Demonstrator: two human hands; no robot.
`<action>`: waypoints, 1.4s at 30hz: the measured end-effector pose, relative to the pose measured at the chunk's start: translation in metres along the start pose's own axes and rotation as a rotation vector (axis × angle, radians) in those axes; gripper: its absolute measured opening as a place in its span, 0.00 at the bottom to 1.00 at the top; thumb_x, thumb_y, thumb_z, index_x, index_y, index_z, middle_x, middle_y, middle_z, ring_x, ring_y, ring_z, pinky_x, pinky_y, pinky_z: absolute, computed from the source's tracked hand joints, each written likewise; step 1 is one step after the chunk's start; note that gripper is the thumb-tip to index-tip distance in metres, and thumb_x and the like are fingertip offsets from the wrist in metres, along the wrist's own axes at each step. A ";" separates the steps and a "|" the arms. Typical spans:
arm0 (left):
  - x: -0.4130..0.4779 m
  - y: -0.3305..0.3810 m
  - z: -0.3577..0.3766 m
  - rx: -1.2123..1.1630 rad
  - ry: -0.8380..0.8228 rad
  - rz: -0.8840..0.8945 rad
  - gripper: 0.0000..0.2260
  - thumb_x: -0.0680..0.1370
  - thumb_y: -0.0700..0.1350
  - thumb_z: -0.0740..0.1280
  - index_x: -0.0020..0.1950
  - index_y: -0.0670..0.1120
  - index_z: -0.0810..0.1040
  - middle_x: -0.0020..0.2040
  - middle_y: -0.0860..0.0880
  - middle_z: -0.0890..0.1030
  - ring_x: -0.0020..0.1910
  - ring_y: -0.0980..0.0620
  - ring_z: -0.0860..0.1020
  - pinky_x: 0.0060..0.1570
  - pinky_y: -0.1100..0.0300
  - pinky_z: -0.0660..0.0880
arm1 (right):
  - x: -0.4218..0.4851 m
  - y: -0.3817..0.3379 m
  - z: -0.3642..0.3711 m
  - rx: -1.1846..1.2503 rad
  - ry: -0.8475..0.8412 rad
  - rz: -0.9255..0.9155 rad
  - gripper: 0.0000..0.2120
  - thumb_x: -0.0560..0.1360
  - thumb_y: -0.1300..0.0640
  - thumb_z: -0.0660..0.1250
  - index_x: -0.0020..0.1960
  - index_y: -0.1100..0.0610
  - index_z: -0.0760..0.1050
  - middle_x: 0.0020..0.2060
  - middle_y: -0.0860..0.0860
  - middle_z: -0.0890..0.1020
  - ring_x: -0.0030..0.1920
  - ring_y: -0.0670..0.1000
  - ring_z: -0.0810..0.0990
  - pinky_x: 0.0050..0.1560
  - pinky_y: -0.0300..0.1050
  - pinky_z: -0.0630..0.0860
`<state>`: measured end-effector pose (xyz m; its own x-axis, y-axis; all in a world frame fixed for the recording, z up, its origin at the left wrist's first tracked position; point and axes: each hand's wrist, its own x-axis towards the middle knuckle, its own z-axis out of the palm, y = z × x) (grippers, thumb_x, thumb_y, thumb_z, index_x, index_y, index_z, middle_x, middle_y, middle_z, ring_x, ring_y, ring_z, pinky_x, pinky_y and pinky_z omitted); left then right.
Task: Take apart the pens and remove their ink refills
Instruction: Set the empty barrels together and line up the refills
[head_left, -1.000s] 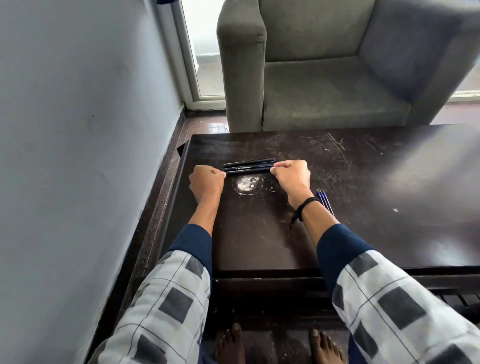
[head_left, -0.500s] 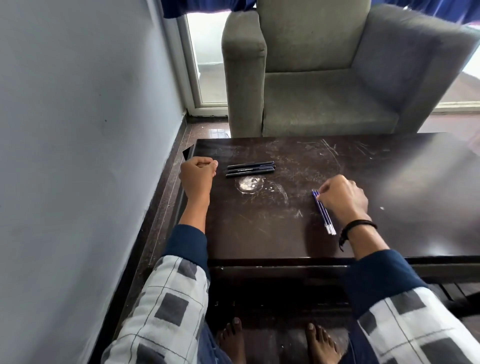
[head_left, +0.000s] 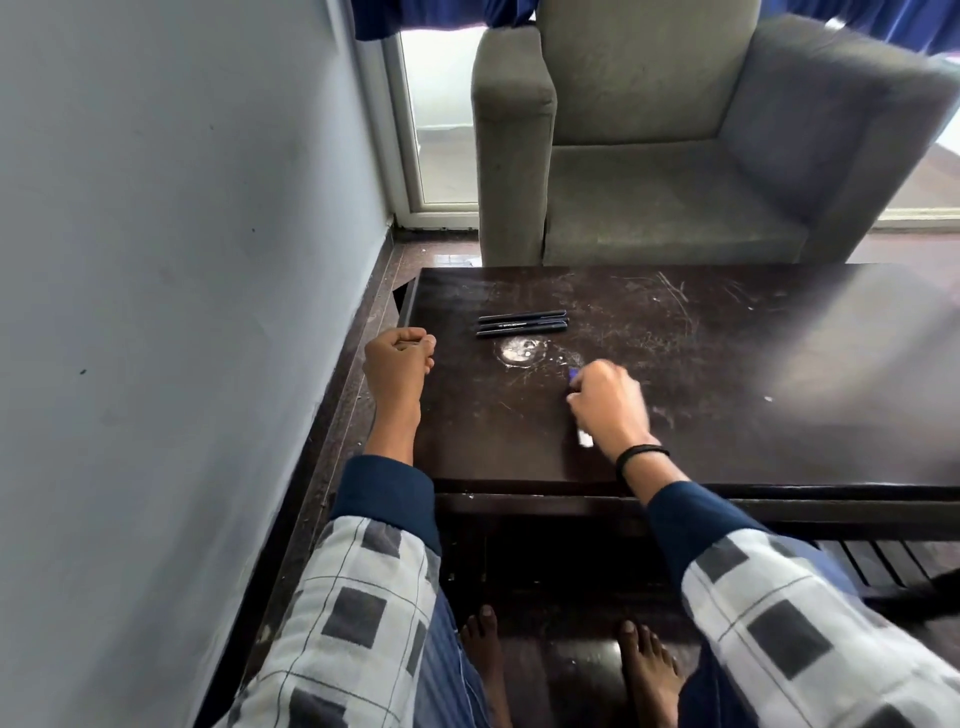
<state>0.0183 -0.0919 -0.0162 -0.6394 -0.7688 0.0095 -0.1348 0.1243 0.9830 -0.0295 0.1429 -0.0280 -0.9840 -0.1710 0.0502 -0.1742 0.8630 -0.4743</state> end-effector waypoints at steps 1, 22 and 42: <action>0.000 0.000 0.000 0.001 0.002 -0.005 0.05 0.76 0.39 0.73 0.52 0.42 0.85 0.42 0.46 0.86 0.34 0.54 0.82 0.41 0.59 0.82 | -0.004 -0.014 0.008 0.005 -0.014 -0.046 0.04 0.73 0.63 0.69 0.45 0.61 0.82 0.44 0.58 0.84 0.46 0.62 0.84 0.46 0.49 0.79; 0.009 0.003 -0.007 -0.030 -0.008 -0.026 0.06 0.77 0.40 0.73 0.54 0.43 0.85 0.42 0.48 0.86 0.34 0.56 0.82 0.38 0.63 0.81 | 0.047 -0.054 0.024 0.078 0.034 -0.128 0.09 0.75 0.59 0.67 0.51 0.54 0.85 0.53 0.56 0.83 0.54 0.63 0.82 0.52 0.52 0.77; 0.010 0.003 -0.004 0.053 -0.058 0.047 0.05 0.78 0.42 0.73 0.54 0.46 0.83 0.41 0.54 0.83 0.37 0.56 0.83 0.39 0.65 0.80 | 0.154 -0.047 -0.001 -0.547 -0.313 -0.582 0.19 0.73 0.64 0.67 0.59 0.47 0.84 0.53 0.53 0.85 0.54 0.60 0.82 0.54 0.53 0.79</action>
<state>0.0143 -0.1014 -0.0120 -0.6888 -0.7237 0.0436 -0.1424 0.1940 0.9706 -0.1726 0.0762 0.0027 -0.6905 -0.7117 -0.1293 -0.7212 0.6912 0.0463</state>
